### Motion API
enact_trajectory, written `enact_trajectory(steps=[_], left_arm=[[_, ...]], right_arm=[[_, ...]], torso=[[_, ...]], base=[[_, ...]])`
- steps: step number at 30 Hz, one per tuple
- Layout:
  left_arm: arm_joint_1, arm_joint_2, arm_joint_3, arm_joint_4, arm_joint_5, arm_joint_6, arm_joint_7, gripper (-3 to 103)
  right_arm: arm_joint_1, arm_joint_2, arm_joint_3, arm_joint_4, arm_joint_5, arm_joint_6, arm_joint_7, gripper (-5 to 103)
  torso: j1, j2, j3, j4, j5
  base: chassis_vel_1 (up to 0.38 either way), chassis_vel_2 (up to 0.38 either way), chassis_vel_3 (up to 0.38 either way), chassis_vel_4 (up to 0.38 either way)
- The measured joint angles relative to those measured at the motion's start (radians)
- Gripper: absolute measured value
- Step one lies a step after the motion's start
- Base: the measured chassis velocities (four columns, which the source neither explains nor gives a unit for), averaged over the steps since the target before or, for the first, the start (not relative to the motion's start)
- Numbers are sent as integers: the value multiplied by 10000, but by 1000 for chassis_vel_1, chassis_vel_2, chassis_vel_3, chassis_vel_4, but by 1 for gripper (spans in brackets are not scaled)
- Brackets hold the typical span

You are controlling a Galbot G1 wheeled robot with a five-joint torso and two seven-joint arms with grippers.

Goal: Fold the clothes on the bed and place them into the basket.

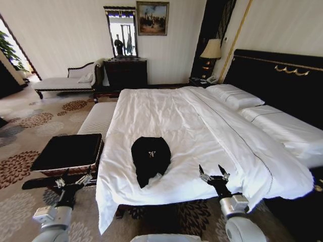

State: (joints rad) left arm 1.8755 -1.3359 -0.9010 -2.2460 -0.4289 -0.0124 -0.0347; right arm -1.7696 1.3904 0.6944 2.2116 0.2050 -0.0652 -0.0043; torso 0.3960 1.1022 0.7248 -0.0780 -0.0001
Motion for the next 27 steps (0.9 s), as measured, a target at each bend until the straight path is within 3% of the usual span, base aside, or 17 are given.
enact_trajectory(steps=[12,19,22,26,27], left_arm=[[-77,15,142,88,42,62,0,100],[-170,-31,201,272,56,122,-9,100],[-126,14,255,284,67,124,-9,100],[-89,47,411,307,93,199,-5,100],[-89,47,411,307,93,199,-5,100]], right_arm=[[74,-51,-92,-31,69,-18,26,100],[259,-212,-289,-126,656,-119,231,100],[502,-464,-403,-169,1282,-349,298,100],[1684,-1315,-798,-202,3697,-1639,572,100],[1684,-1315,-798,-202,3697,-1639,572,100]], torso=[[4,-2,1,2,1],[7,-3,2,2,1],[-2,0,-1,0,1],[-6,3,-3,2,2],[-6,3,-3,2,2]], base=[[-151,155,170,-151],[-68,59,61,-61],[0,0,0,0],[0,0,0,0],[0,0,0,0]])
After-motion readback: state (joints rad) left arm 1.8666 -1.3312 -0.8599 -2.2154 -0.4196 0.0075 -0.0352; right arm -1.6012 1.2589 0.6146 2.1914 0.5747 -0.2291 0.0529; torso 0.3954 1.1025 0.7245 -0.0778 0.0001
